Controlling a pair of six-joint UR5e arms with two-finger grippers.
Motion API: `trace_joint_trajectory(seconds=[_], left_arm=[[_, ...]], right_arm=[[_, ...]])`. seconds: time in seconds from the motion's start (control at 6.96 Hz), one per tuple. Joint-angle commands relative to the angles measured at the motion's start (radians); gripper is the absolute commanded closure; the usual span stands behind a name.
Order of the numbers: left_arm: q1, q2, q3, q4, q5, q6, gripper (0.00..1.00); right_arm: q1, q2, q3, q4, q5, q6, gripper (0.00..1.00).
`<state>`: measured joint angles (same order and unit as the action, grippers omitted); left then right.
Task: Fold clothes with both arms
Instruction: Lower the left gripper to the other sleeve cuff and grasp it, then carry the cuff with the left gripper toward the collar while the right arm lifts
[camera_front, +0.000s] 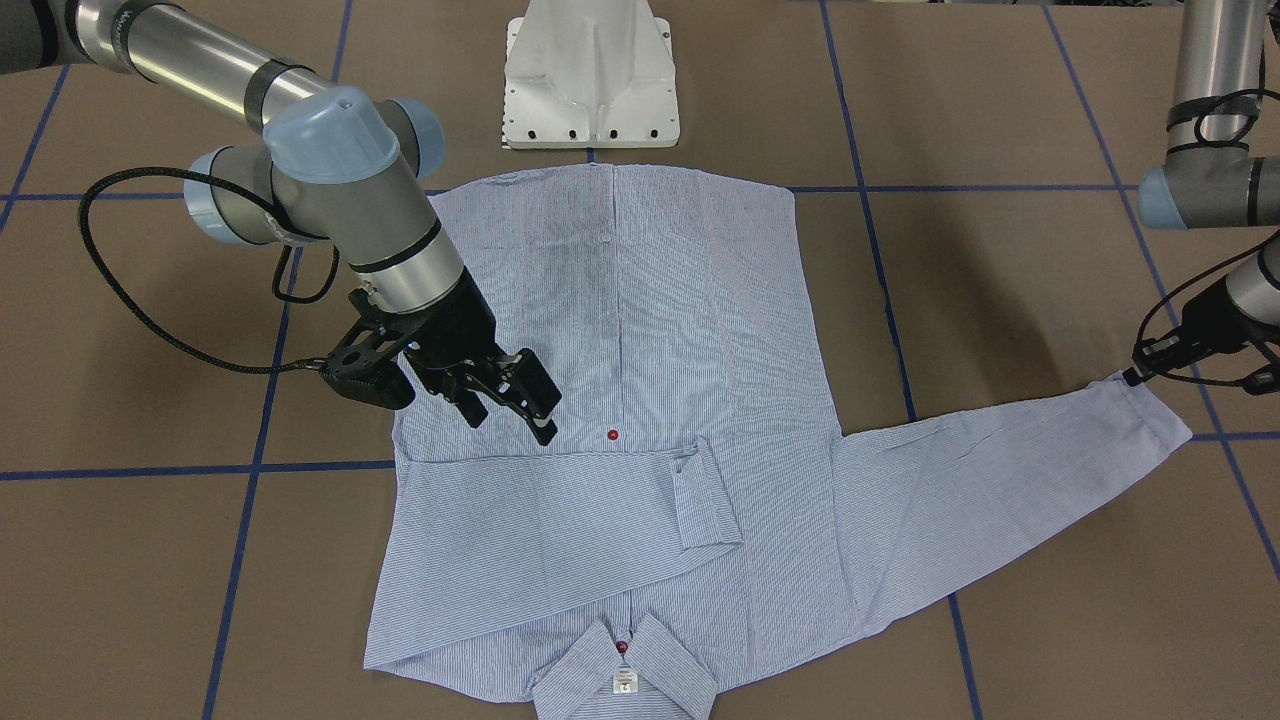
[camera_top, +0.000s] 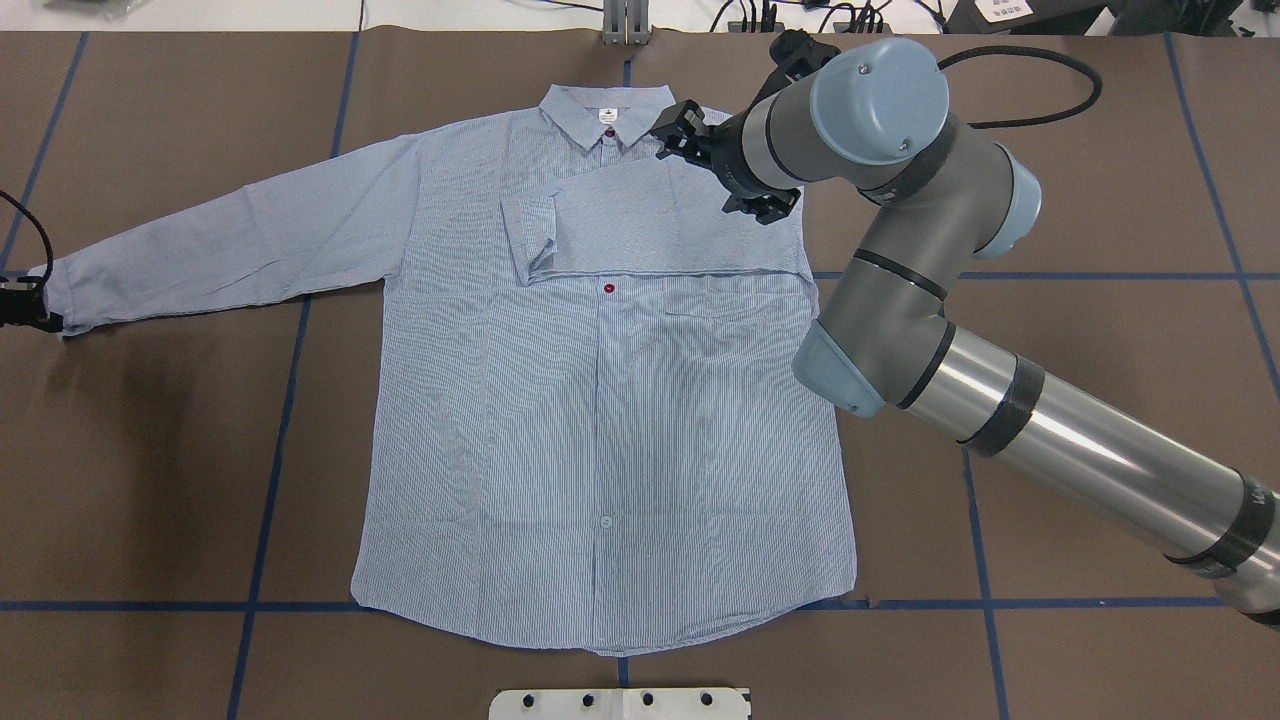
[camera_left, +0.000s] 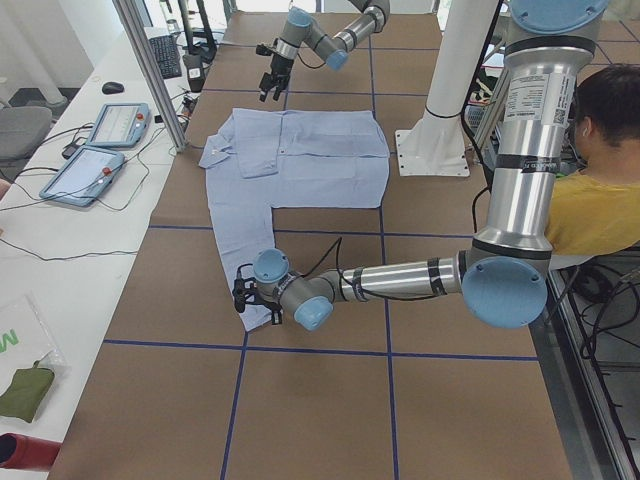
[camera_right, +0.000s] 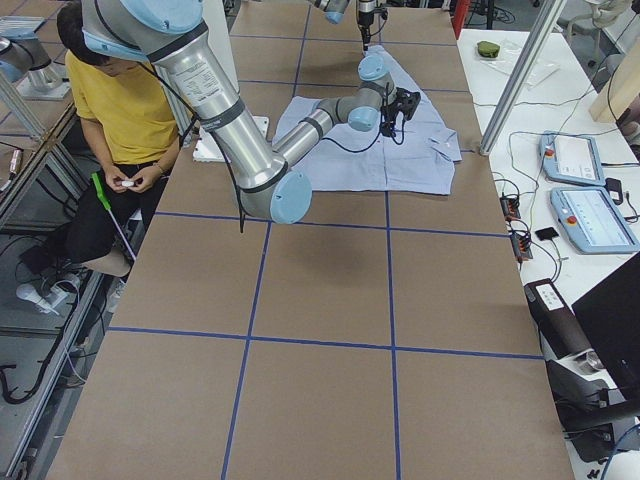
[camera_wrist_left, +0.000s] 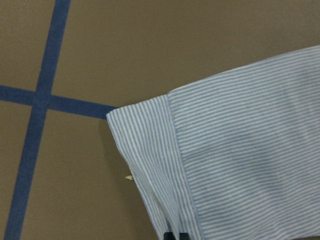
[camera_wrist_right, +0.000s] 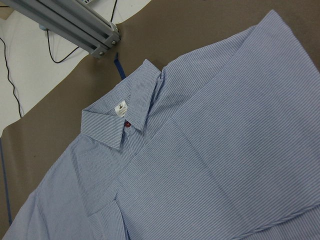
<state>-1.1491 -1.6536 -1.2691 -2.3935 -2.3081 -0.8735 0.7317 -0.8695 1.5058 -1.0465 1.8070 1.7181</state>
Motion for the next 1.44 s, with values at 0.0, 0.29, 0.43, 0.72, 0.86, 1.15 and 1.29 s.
trace_joint_trajectory(seconds=[0.0, 0.29, 0.43, 0.72, 0.86, 1.15, 1.29], left_arm=[[-0.001, -0.003, -0.141, 0.011, 0.004, -0.021, 1.0], [-0.001, -0.084, -0.246, 0.028, 0.007, -0.065, 1.0], [0.021, -0.179, -0.254, 0.033, 0.007, -0.155, 1.0], [0.228, -0.386, -0.253, 0.078, 0.137, -0.47, 1.0], [0.285, -0.522, -0.245, 0.18, 0.15, -0.539, 1.0], [0.444, -0.656, -0.236, 0.205, 0.348, -0.639, 1.0], [0.488, -0.708, -0.207, 0.205, 0.404, -0.675, 1.0]], right_arm=[[0.0, 0.001, 0.004, 0.0, 0.0, 0.0, 0.0], [0.033, -0.023, 0.017, -0.001, 0.027, -0.002, 0.0], [0.066, -0.066, 0.039, 0.0, 0.066, -0.026, 0.0], [0.222, -0.198, 0.092, -0.007, 0.254, -0.208, 0.0], [0.265, -0.244, 0.094, -0.004, 0.28, -0.263, 0.0], [0.285, -0.285, 0.1, -0.004, 0.281, -0.267, 0.0], [0.291, -0.31, 0.117, -0.003, 0.279, -0.267, 0.0]])
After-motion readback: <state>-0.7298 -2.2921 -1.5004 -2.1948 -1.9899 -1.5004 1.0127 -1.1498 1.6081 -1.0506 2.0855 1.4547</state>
